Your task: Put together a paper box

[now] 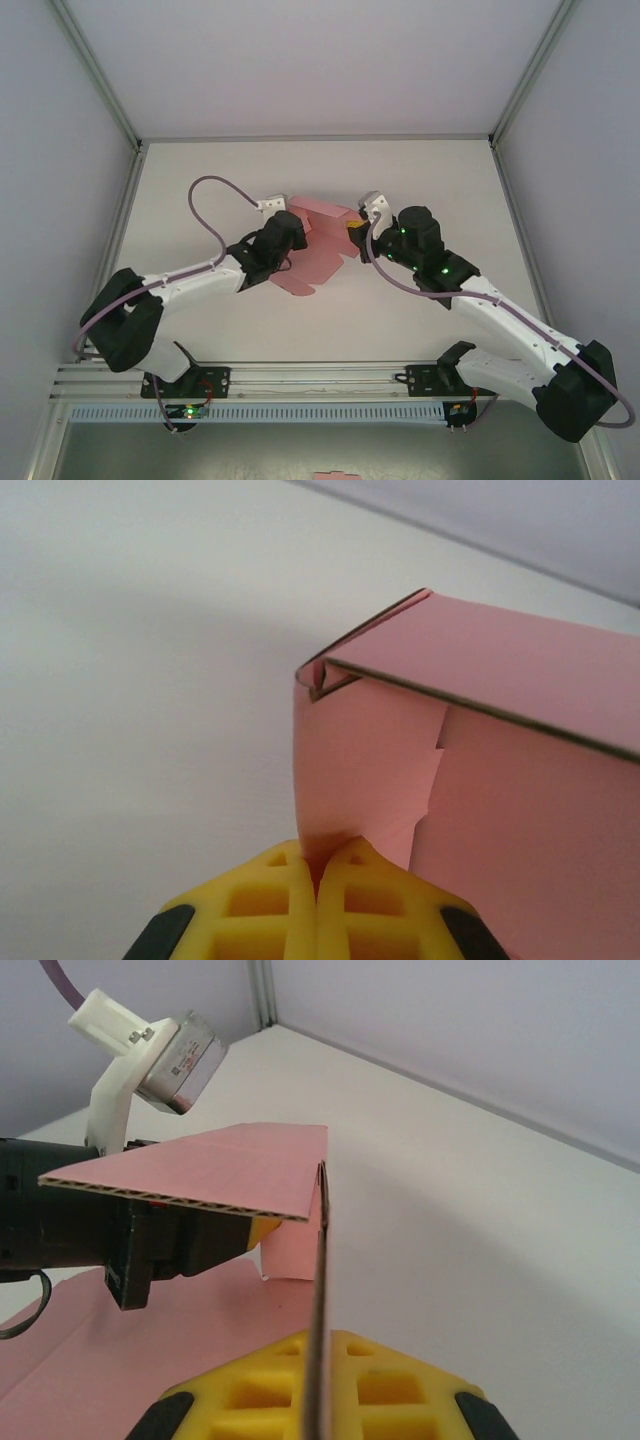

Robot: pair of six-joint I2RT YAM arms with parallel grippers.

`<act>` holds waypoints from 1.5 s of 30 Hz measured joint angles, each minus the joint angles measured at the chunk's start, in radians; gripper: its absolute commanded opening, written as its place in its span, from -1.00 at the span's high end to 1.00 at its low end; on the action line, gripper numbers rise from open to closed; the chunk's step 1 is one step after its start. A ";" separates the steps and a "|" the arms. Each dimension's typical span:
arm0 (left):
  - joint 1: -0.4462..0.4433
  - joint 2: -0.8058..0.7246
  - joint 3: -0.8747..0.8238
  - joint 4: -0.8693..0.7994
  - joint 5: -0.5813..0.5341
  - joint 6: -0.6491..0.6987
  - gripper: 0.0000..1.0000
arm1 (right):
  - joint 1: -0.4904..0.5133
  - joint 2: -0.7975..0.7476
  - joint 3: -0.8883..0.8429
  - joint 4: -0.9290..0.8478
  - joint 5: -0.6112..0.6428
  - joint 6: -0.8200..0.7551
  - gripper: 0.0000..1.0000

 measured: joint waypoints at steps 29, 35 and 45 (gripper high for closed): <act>0.179 -0.256 -0.249 0.365 0.494 0.136 0.06 | -0.147 -0.144 -0.045 0.106 -0.508 0.203 1.00; 0.222 -0.234 -0.249 0.367 0.581 0.169 0.05 | -0.161 -0.153 -0.045 0.132 -0.565 0.214 1.00; 0.290 -0.202 -0.296 0.446 0.790 0.176 -0.07 | -0.182 -0.184 -0.045 0.166 -0.628 0.226 1.00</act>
